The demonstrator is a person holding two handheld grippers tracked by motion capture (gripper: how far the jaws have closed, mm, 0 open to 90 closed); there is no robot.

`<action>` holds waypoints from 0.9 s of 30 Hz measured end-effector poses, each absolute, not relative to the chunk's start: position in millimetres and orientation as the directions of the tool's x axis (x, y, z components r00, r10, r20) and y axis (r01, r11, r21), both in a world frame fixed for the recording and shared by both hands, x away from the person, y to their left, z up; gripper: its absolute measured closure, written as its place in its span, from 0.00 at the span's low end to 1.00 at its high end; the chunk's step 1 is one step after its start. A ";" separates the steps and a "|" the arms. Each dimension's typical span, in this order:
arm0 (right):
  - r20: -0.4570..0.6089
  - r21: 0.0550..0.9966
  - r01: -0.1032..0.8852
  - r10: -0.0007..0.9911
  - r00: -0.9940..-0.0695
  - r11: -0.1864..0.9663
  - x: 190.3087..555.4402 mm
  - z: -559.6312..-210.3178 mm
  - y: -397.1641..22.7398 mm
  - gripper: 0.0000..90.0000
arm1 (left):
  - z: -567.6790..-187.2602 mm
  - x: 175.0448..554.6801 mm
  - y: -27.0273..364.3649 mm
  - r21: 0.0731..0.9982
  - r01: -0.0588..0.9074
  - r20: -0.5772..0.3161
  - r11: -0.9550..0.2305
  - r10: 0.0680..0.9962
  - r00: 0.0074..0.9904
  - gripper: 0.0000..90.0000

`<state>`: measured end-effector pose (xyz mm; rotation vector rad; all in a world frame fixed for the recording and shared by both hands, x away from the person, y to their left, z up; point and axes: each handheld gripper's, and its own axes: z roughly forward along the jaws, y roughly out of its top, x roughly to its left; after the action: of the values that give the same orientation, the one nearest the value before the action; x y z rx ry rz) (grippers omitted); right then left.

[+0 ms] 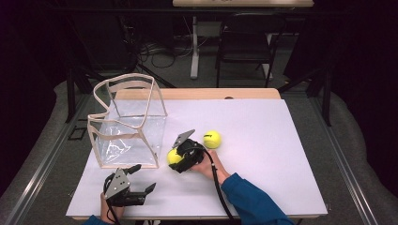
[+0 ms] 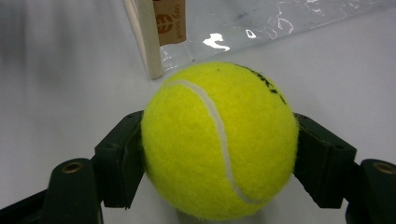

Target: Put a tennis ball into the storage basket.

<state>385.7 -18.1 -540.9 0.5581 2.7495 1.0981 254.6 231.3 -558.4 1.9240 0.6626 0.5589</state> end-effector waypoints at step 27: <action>-0.009 0.717 0.264 0.387 -0.922 0.645 380.4 -519.6 -29.2 0.29 | -558.0 254.2 232.3 0.910 0.207 0.094 -0.359 0.666 0.740 0.18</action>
<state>380.4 -29.2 -519.6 0.5387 2.7004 1.1382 254.2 232.3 -558.0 1.9175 0.6683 0.5626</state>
